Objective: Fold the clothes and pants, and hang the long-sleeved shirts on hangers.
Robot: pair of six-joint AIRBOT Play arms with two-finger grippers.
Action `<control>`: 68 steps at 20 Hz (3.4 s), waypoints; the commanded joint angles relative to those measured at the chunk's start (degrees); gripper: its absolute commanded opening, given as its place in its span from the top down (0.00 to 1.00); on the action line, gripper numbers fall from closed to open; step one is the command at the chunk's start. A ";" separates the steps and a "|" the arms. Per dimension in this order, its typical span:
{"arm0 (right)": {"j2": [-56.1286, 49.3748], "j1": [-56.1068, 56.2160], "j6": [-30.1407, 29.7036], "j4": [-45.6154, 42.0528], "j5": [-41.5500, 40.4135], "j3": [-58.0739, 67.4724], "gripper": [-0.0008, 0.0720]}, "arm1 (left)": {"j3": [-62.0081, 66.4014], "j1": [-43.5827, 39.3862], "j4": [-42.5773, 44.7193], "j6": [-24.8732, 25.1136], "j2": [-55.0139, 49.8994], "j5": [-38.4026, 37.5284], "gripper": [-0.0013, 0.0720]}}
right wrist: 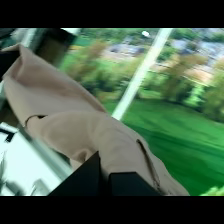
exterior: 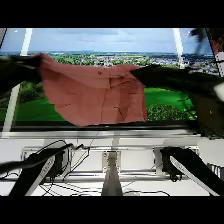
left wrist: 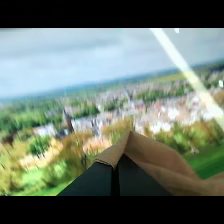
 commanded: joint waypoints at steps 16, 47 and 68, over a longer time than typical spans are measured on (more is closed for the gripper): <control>-25.22 -16.68 -0.61 -25.64 24.63 -5.14 0.91 | -4.28 -12.00 -6.25 -4.94 -35.12 -28.55 0.94; -48.52 -15.85 -20.44 -8.09 20.92 18.05 0.96 | 2.60 -10.05 2.78 -3.89 -34.21 -13.84 0.04; -15.56 -66.49 45.62 -54.10 42.73 21.55 0.89 | 16.33 0.66 5.20 -3.89 -18.86 -11.08 0.04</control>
